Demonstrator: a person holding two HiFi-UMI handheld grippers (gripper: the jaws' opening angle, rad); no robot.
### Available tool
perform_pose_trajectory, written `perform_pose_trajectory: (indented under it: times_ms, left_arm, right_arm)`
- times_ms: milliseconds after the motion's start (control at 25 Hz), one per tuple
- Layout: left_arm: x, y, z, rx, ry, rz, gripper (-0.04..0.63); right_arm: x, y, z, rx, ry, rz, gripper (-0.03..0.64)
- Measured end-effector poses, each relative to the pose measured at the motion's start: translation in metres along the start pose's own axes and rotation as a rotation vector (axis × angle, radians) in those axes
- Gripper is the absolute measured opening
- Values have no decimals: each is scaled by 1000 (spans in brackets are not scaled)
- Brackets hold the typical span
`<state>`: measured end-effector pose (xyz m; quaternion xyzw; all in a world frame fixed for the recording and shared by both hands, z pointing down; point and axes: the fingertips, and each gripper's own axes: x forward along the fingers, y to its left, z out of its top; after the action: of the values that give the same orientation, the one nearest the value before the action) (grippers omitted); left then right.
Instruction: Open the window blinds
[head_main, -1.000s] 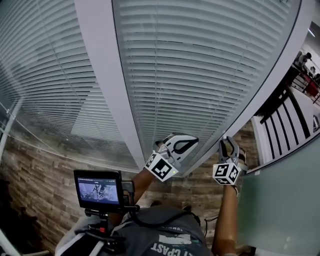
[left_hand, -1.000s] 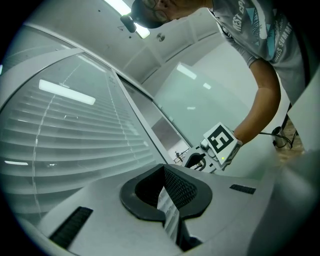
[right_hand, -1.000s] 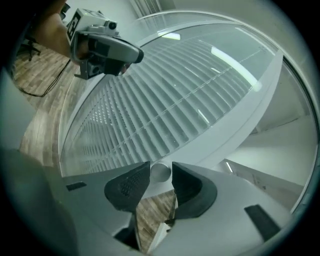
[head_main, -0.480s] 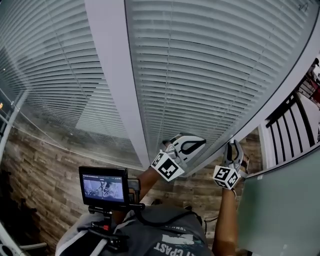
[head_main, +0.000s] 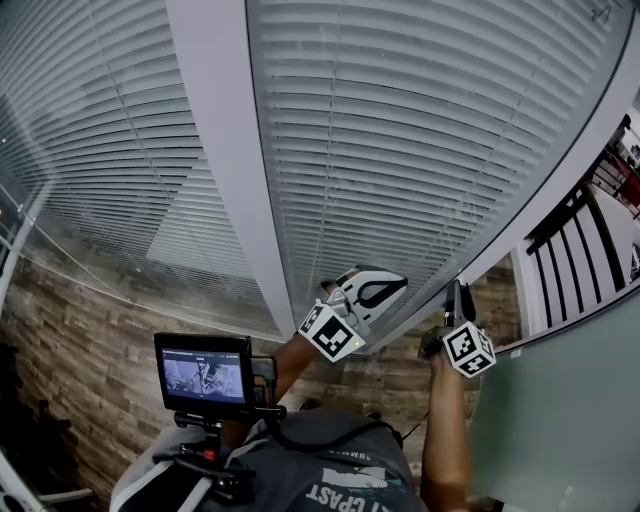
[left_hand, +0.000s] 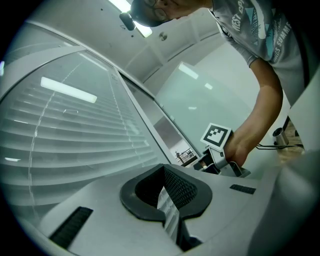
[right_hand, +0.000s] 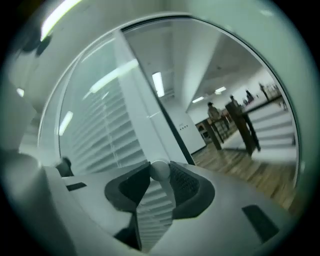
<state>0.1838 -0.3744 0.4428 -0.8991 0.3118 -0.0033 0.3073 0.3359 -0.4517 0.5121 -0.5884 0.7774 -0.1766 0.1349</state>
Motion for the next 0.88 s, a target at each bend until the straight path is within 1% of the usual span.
perform_pose_trajectory:
  times_ms: [40,80,120,160,200,240,280,320,360,440,480,520,560,600,680,720,800,880]
  left_arm:
    - [0,-1,-1,1,-1,-2,5]
    - [0,-1,-1,2,-1,-4,4]
    - [0,-1,-2,2,-1,-5,4]
    - [1,-2,-2,1,-1,-6,5]
    - [1,-2,-2,0,-1,-6,5]
    - [1,-2,-2,-2,-1,-6,5]
    - [1,-2,-1,-3,-2,-6,5]
    - [1,-2,1,-2,-3,-6,5]
    - [2,-2,3,-1,-4,-7,4]
    - [2,-2,5,1,-4,-8,5]
    - [2,-3,3,1,-2,-8,5]
    - [1,-3,2,0,0,-8,5]
    - [1,-3,0,-1,2,-7,5]
    - [0,-4,-1,-1,4,-7,5]
    - [-1,-5,-2,-1,7,-8,5]
    - [-1,-5,-2,-1,7,-8,5]
    - [-2,-3,-2,-2,10,-7,5]
    - [-3,-3,-3,-4,12,-4,5]
  right_arm:
    - [0,-3,-1,178,-22,18,95]
    - [0,-6,-2,334,-40,34,95]
    - [0,-9,-2,444,-50,45,97]
    - [1,-11,-3,494,-50,53,97]
    - [1,-11,-2,486,-43,65,97]
    - [2,-9,-1,430,-26,79,98]
    - [2,-6,0,330,1,91,100]
    - [1,-3,0,185,38,96,100]
    - [0,0,0,-5,76,89,99]
    - [-3,6,0,-423,139,39,104]
    - [-4,8,-1,-588,161,8,106]
    - [-5,9,-3,-685,178,-16,106]
    - [-5,9,-4,-706,186,-28,106]
    - [-5,8,-5,-665,186,-29,106]
    - [-4,6,-5,-527,169,-17,106]
    - [-4,6,-3,-475,155,-11,106]
    - [-1,8,3,-411,134,-3,106]
    - [3,8,3,-371,146,-7,106]
